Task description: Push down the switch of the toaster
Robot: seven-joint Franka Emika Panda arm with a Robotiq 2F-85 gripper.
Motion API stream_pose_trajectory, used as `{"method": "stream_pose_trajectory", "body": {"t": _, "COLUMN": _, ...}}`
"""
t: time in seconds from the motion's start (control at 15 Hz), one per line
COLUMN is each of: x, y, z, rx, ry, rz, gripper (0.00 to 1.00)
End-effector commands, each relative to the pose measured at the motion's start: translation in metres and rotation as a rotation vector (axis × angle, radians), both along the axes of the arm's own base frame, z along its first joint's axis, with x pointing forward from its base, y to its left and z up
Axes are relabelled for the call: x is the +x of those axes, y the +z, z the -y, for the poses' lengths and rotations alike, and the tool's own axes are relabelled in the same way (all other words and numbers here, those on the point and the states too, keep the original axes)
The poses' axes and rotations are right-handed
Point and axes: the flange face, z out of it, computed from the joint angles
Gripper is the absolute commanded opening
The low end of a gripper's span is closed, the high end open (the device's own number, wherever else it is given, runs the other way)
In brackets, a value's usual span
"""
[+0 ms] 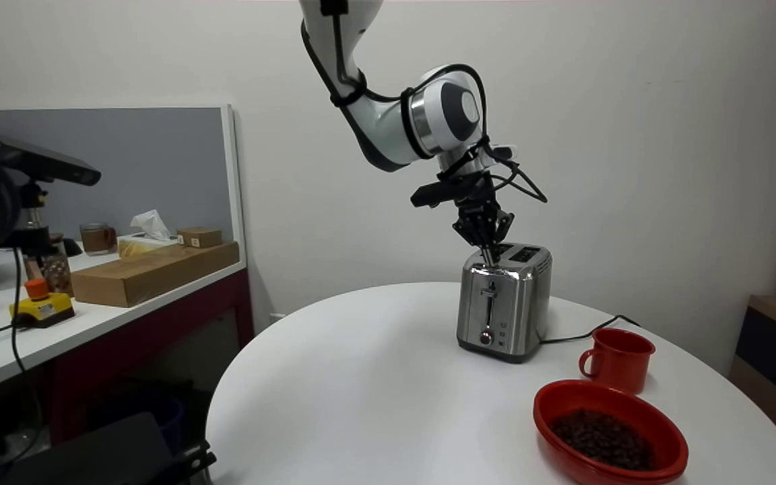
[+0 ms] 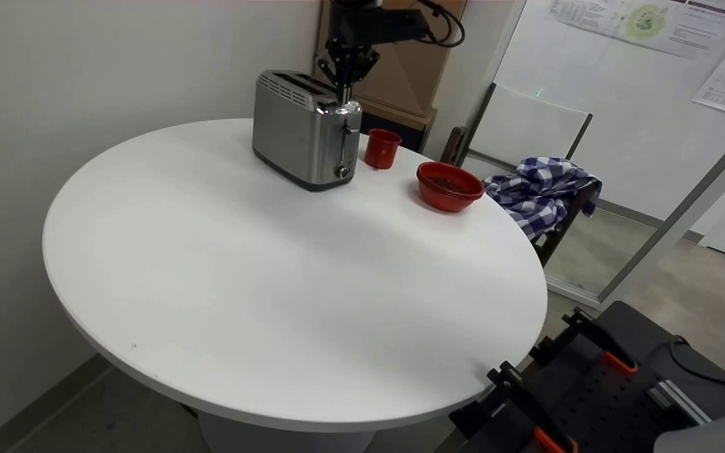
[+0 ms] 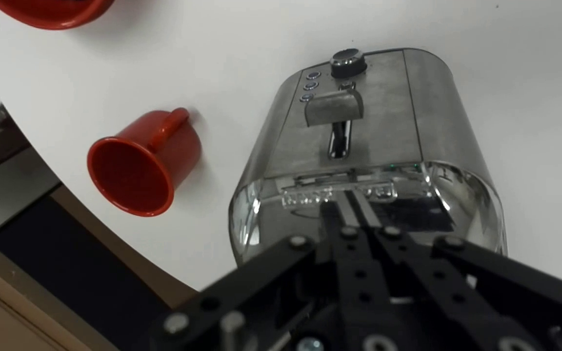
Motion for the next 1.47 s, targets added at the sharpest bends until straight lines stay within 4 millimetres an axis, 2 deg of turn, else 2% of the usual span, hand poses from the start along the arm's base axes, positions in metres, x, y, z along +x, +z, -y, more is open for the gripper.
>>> {"method": "stream_pose_trajectory", "body": {"t": 0.0, "x": 0.002, "y": 0.002, "z": 0.006, "rx": -0.009, "ry": 0.011, "rz": -0.017, "gripper": 0.01}}
{"method": "stream_pose_trajectory", "body": {"t": 0.4, "x": -0.013, "y": -0.001, "z": 0.023, "rx": -0.025, "ry": 0.047, "rz": -0.154, "gripper": 0.01}}
{"method": "stream_pose_trajectory", "body": {"t": 0.53, "x": -0.012, "y": -0.006, "z": 0.024, "rx": -0.036, "ry": 0.046, "rz": -0.142, "gripper": 0.02}}
{"method": "stream_pose_trajectory", "body": {"t": 1.0, "x": -0.011, "y": -0.035, "z": 0.0, "rx": -0.041, "ry": 0.067, "rz": -0.148, "gripper": 0.01}}
{"method": "stream_pose_trajectory", "body": {"t": 1.2, "x": -0.011, "y": -0.054, "z": -0.009, "rx": -0.041, "ry": 0.075, "rz": -0.154, "gripper": 0.01}}
{"method": "stream_pose_trajectory", "body": {"t": 1.4, "x": -0.009, "y": -0.074, "z": -0.01, "rx": -0.05, "ry": 0.067, "rz": -0.154, "gripper": 0.01}}
